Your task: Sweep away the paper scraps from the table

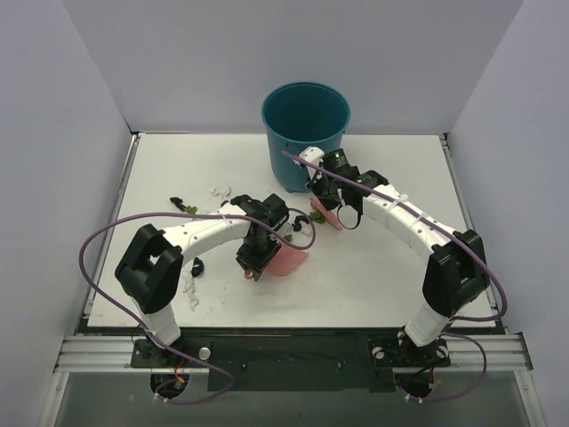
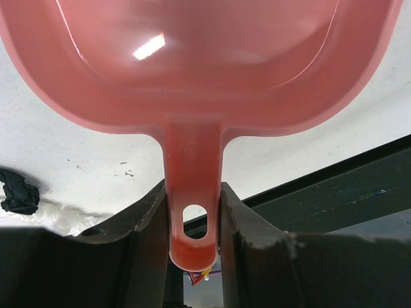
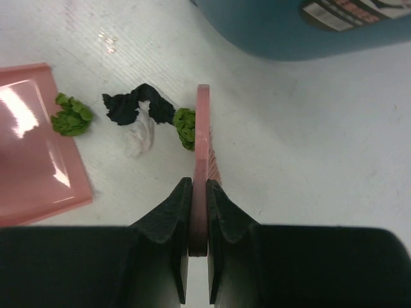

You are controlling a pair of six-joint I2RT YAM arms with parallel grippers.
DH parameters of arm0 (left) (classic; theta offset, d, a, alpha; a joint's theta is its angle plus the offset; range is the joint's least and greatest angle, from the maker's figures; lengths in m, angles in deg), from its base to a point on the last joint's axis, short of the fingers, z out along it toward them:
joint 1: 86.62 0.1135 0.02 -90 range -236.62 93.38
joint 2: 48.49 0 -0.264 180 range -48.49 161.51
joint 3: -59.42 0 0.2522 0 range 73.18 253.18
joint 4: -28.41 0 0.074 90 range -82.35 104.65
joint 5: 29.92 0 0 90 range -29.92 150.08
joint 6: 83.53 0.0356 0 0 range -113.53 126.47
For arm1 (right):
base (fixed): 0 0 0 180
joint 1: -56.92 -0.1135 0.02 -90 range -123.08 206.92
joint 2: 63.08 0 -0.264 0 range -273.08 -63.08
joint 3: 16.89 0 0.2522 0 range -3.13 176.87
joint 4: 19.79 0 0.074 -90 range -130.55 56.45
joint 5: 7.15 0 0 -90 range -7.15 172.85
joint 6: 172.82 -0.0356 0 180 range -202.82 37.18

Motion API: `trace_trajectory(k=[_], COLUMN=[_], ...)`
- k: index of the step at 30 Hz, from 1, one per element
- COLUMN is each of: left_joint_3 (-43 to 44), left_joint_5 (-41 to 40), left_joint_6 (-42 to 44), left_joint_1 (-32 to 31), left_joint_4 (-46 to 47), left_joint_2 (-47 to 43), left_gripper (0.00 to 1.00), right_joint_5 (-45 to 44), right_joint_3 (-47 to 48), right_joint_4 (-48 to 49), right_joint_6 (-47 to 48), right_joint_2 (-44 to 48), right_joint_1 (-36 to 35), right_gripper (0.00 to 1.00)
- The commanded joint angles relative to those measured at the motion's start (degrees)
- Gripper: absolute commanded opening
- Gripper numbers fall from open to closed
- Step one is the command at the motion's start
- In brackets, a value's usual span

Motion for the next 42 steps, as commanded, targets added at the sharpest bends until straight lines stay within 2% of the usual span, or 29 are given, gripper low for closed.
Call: trace_trajectory(k=[1, 14, 22, 28, 33, 42], left_joint_3=[3.3, 3.2, -0.4, -4.1, -7.1, -9.4], left_joint_5=[2.4, 0.7, -1.9, -7.4, -11.2, -15.8], left_joint_6=[1.8, 1.4, -3.3, -7.6, -9.6, -11.2], left_joint_1=[-0.1, 1.0, 0.8, -0.4, -1.6, -2.2], left_joint_4=[1.3, 6.7, 13.5, 18.6, 22.0, 21.7], left_joint_2=[1.7, 3.9, 1.8, -2.7, -6.5, -14.4], left_gripper=[0.00, 0.00, 0.00, 0.00, 0.00, 0.00], right_joint_5=[6.1, 17.9, 20.3, 20.2, 14.8, 8.2], right_joint_3=[3.3, 2.9, 1.7, 2.0, 4.1, 9.0], right_joint_4=[-0.9, -4.2, -6.8, -7.7, -9.3, -12.3], right_joint_6=[0.9, 0.6, -0.1, -1.9, -4.4, -12.1], right_joint_2=[-1.7, -0.2, 4.2, 7.0, 9.2, 15.8], right_joint_1=[-2.0, -6.0, -6.3, -6.2, -6.2, -6.2], right_gripper=[0.00, 0.00, 0.00, 0.00, 0.00, 0.00])
